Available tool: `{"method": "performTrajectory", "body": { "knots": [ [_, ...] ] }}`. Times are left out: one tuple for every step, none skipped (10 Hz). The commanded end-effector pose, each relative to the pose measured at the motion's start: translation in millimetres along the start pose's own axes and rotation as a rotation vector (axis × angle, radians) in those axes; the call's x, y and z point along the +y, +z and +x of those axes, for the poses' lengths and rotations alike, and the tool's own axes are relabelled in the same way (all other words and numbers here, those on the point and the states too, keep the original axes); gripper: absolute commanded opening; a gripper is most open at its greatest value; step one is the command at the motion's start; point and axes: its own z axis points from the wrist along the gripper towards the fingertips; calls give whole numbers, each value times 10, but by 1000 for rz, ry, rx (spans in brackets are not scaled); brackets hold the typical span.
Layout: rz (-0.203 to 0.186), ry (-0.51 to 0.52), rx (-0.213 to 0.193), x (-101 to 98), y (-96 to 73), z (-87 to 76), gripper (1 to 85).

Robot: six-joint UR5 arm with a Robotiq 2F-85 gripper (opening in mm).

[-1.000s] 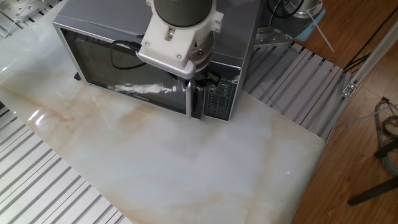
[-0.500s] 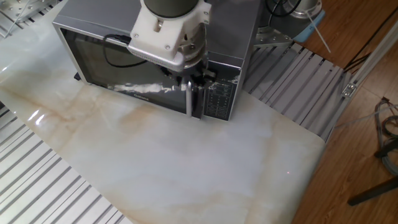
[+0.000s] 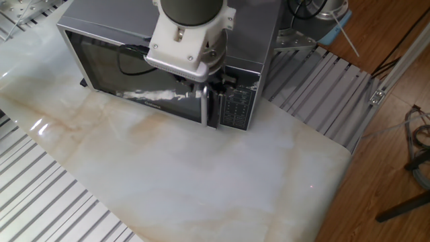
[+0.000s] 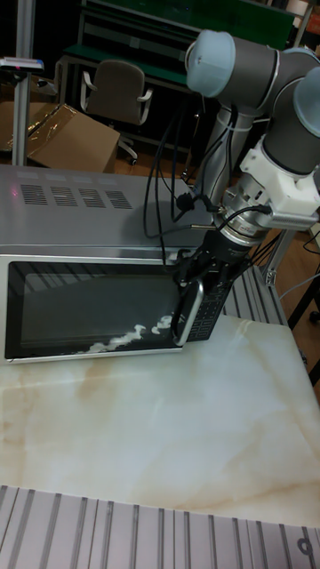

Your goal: Open the microwave door

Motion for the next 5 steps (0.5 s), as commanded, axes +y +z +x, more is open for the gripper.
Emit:
{"method": "performTrajectory", "body": {
  "knots": [
    [-6,3,5,39,-82,47,510],
    [-6,3,5,42,-121,72,500],
    [-14,14,-3,67,-175,87,490],
    [-28,22,-15,103,-224,92,477],
    [-38,30,-23,131,-279,111,467]
  ]
}}
